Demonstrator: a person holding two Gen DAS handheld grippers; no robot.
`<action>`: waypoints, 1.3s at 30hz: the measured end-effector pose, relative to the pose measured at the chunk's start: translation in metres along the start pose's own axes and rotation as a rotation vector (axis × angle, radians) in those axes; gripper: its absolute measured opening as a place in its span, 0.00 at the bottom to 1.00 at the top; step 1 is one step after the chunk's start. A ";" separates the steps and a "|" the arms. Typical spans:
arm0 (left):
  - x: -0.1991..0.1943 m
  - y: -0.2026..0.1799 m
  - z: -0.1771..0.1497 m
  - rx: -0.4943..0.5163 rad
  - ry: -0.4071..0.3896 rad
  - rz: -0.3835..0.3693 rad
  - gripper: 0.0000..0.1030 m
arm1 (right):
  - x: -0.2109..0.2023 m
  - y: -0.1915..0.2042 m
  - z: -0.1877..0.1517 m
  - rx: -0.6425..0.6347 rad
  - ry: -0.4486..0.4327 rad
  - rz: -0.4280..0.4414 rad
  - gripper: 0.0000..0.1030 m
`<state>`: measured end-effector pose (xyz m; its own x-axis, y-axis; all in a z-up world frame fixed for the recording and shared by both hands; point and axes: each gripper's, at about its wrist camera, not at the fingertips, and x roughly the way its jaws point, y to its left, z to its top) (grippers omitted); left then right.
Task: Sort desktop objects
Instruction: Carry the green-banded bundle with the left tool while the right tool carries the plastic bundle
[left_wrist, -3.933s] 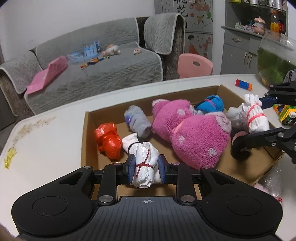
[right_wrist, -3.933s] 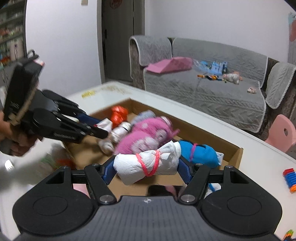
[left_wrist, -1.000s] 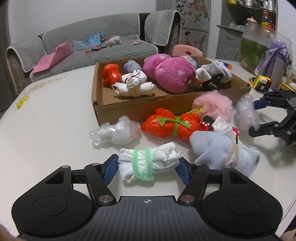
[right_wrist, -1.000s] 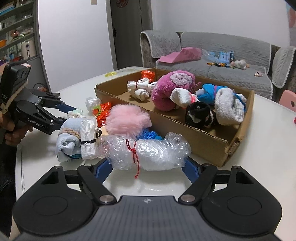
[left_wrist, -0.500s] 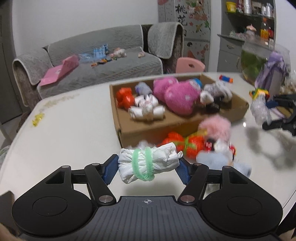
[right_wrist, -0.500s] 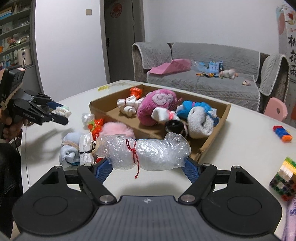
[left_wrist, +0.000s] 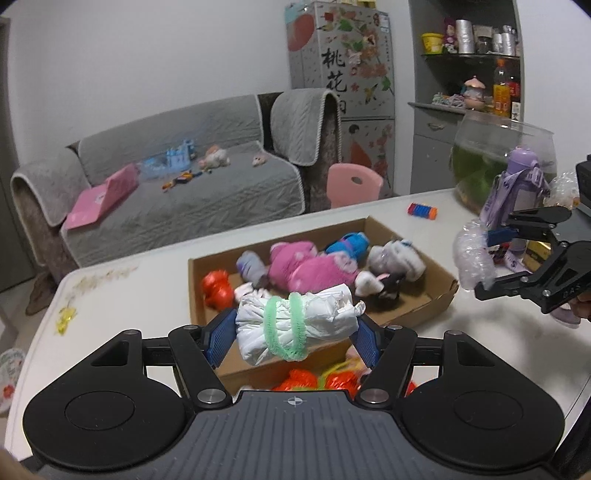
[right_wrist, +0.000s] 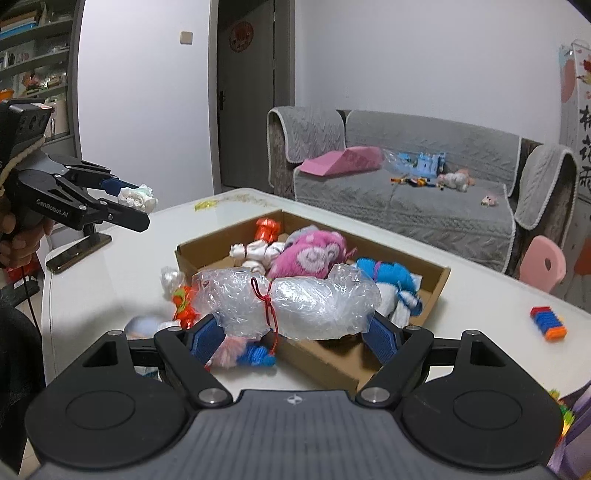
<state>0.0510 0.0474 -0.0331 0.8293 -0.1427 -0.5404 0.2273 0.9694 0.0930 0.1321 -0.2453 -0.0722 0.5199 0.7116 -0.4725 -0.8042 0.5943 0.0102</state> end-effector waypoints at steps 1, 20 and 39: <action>0.000 -0.001 0.002 0.001 -0.001 -0.001 0.69 | 0.000 -0.001 0.002 0.000 -0.003 0.000 0.75; 0.029 -0.001 0.026 -0.031 -0.025 -0.026 0.69 | 0.007 -0.006 0.040 -0.044 -0.056 0.000 0.75; 0.116 0.029 0.042 -0.063 0.049 -0.004 0.70 | 0.063 -0.028 0.063 -0.049 -0.012 0.006 0.76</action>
<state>0.1754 0.0503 -0.0578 0.8022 -0.1384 -0.5808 0.1972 0.9796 0.0390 0.2061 -0.1934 -0.0466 0.5185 0.7197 -0.4618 -0.8200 0.5715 -0.0300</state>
